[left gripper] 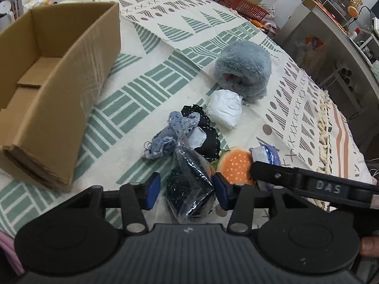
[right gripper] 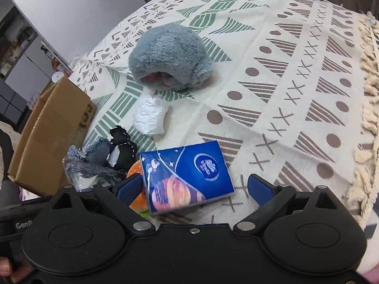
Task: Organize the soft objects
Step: 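Grasp the clear bag of black beads with the left tool while the right tool grasps the blue tissue pack, then carry the bead bag with the left tool into the box while the right tool drops the tissue pack in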
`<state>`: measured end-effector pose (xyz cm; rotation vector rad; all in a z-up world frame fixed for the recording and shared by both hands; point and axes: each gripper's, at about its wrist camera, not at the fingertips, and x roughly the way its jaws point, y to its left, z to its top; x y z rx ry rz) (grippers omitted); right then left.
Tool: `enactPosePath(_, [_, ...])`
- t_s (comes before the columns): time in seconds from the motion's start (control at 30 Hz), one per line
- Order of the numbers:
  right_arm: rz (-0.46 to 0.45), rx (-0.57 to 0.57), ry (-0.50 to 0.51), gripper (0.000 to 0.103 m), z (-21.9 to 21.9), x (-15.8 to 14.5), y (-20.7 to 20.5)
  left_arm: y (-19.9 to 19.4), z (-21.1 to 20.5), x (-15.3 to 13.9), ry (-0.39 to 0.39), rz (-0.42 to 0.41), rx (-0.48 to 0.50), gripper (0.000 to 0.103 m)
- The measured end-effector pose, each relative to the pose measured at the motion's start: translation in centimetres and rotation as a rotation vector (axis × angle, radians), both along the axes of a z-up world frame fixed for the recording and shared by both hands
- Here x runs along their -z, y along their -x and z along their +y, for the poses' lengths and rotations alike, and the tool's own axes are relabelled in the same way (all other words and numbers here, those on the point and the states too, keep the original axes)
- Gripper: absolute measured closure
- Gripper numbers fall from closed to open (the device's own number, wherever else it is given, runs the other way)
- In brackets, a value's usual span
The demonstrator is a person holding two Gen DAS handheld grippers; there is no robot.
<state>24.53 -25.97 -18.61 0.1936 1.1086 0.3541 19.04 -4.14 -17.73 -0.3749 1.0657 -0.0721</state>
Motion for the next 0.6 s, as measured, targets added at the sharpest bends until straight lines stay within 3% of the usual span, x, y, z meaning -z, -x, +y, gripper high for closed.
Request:
enactPosePath(0.1, [-0.019, -0.002, 0.000, 0.008, 0.3, 0.1, -0.3, -0.2, -0.5, -0.1, -0.008, -0.007, 0.021, 0.065])
enactPosePath(0.2, [-0.025, -0.002, -0.020, 0.028, 0.1, 0.2, -0.3, -0.2, -0.5, -0.2, -0.005, -0.009, 0.023, 0.071])
enactPosePath(0.6, [-0.076, 0.048, 0.025, 0.031, -0.5, -1.4, 1.3, 1.8, -0.3, -3.0, -0.038, -0.056, 0.018, 0.073])
